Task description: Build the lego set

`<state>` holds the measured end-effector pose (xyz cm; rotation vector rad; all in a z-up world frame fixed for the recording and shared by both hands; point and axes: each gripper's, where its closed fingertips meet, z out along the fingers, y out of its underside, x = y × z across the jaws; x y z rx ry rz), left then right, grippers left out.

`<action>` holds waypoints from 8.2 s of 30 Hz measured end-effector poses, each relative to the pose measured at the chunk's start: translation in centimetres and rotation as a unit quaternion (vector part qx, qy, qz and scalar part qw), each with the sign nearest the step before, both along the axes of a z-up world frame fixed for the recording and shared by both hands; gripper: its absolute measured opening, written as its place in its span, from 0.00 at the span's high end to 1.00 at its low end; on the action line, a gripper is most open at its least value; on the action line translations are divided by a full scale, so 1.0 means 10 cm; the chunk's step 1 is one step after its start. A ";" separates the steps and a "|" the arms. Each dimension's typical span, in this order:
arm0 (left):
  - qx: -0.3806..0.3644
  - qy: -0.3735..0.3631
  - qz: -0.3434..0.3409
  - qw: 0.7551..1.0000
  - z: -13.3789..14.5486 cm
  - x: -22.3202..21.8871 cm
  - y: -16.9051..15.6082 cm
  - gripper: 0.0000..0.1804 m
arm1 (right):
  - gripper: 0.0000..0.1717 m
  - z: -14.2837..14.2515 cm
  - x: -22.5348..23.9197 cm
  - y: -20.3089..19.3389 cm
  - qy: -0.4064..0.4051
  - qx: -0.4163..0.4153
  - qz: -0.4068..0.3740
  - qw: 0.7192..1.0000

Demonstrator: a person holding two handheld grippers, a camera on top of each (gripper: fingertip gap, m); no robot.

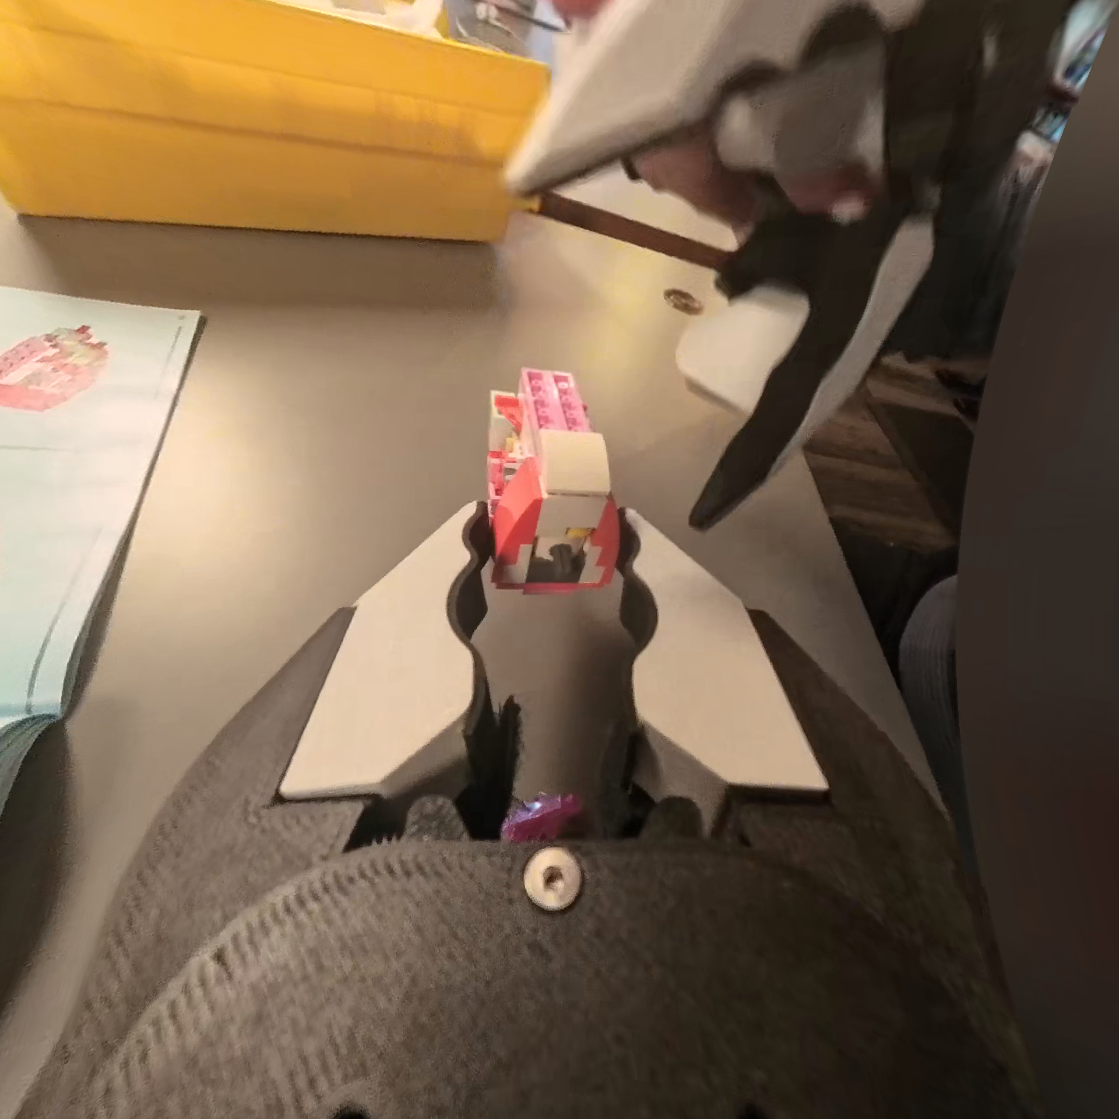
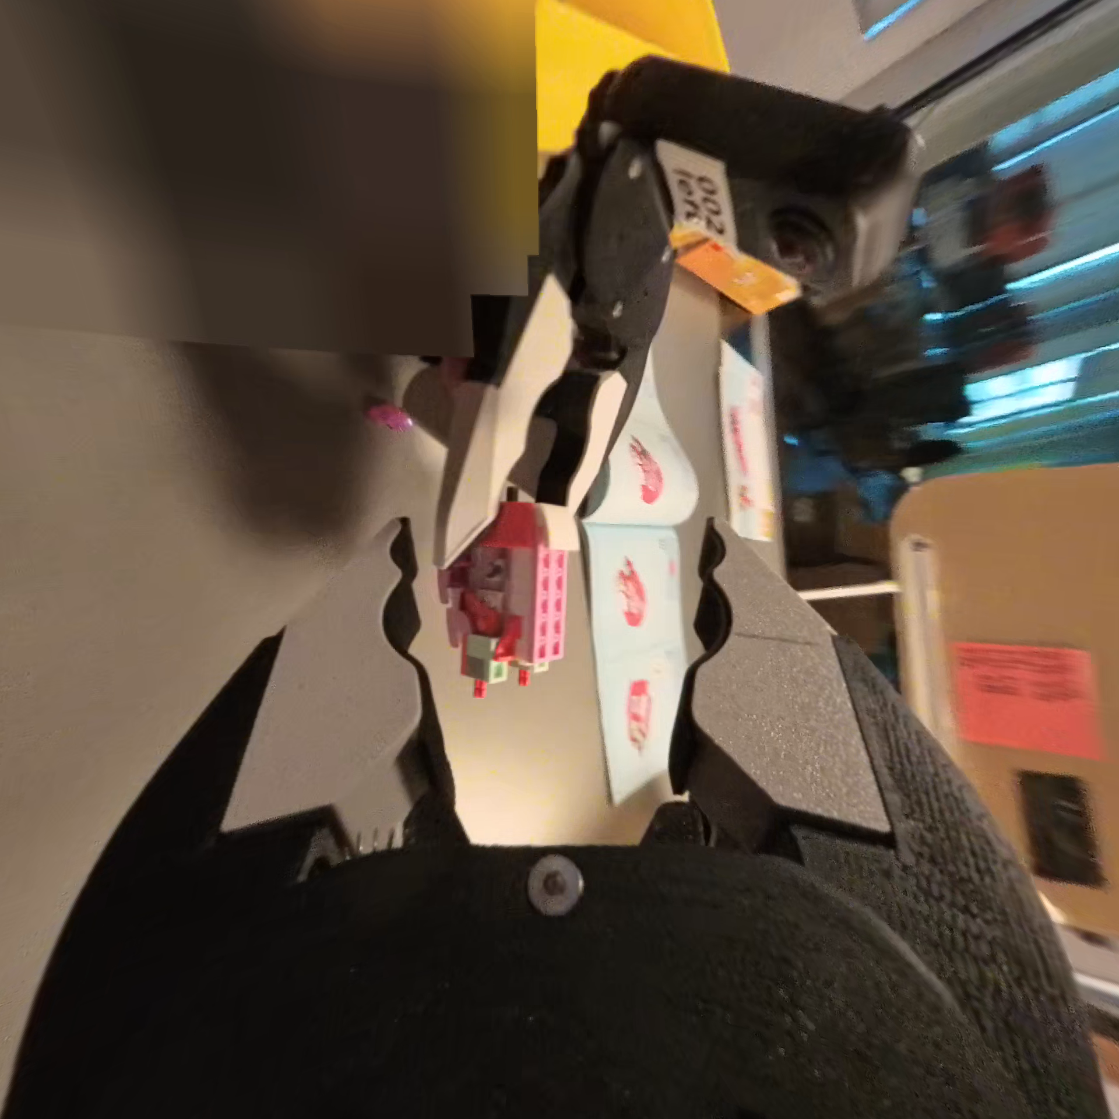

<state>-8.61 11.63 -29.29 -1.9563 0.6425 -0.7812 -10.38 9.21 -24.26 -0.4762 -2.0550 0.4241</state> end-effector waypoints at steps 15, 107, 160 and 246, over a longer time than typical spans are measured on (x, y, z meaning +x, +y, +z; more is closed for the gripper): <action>-0.013 -0.052 0.007 0.999 0.09 0.00 0.01 0.77 | 0.61 -0.26 -0.23 0.14 0.107 0.228 -0.085 0.964; 0.164 0.032 0.128 0.978 0.27 0.07 0.26 0.78 | 0.67 -0.07 -0.12 0.42 0.284 0.135 -0.138 0.939; 0.141 0.217 0.197 0.946 0.12 -0.15 0.32 0.79 | 0.65 -0.31 -0.15 0.52 0.220 0.270 -0.178 0.921; 0.009 -0.144 0.092 0.985 0.23 0.11 0.23 0.79 | 0.54 -0.31 -0.06 0.38 0.211 -0.015 -0.131 0.969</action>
